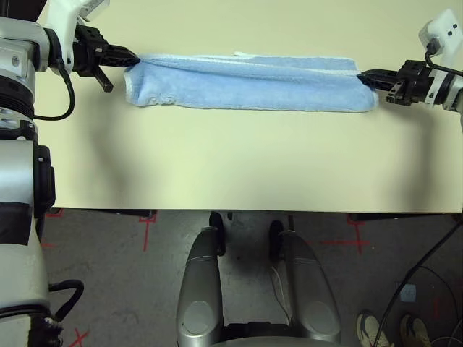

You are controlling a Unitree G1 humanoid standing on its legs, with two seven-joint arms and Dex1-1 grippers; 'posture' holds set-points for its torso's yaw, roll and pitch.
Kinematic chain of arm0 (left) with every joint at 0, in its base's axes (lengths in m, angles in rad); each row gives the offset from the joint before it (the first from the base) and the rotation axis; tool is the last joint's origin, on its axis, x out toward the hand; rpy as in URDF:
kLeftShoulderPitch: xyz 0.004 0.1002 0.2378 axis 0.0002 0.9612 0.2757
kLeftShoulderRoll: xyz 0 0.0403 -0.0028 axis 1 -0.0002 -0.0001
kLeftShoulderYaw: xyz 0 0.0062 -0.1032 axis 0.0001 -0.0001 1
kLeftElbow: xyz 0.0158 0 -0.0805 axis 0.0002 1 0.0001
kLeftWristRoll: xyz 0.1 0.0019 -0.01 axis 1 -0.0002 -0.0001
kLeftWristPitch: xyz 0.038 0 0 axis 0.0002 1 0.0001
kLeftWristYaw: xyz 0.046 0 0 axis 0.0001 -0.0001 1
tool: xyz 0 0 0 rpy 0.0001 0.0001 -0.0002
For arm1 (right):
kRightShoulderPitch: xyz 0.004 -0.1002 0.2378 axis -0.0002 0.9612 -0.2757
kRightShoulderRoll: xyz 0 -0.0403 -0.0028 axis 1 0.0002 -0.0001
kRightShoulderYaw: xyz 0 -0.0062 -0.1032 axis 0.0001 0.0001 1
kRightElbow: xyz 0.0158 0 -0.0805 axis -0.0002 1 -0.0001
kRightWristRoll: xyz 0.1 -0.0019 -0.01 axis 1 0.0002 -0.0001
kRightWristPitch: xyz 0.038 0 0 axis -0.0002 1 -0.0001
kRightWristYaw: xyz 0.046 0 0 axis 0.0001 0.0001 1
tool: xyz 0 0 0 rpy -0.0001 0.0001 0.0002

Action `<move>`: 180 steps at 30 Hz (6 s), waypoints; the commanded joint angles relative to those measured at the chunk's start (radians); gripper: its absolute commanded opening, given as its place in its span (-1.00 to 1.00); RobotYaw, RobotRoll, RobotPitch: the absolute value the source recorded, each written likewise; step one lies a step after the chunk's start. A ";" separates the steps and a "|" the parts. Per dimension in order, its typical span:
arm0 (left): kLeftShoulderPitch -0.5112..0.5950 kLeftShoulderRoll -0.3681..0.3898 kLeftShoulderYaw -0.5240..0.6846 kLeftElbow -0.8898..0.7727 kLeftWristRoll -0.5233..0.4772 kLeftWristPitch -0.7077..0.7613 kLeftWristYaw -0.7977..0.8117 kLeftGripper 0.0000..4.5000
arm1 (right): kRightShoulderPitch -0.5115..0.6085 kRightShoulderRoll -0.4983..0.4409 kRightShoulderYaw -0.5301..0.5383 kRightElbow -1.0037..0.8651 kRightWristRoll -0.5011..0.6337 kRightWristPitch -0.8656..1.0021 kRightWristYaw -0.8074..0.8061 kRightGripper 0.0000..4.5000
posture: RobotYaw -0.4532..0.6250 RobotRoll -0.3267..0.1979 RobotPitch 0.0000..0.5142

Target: Fold the towel and set it aside.

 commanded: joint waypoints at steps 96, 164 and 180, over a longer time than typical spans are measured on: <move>0.432 -0.060 0.388 -0.335 -0.206 -0.146 -0.332 0.99 | 0.040 0.017 -0.335 -0.157 0.284 0.701 0.156 0.99 | -0.09 0.25 0.65; 0.450 -0.081 0.345 -0.372 -0.228 -0.112 -0.321 1.00 | 0.509 0.173 -0.663 -0.719 0.740 1.125 -0.539 -0.99 | -0.13 0.25 0.77; 0.428 -0.098 0.357 -0.329 -0.242 -0.125 -0.304 1.00 | 0.621 0.055 -0.718 -0.773 0.788 1.116 -0.596 -0.99 | -0.18 0.25 0.75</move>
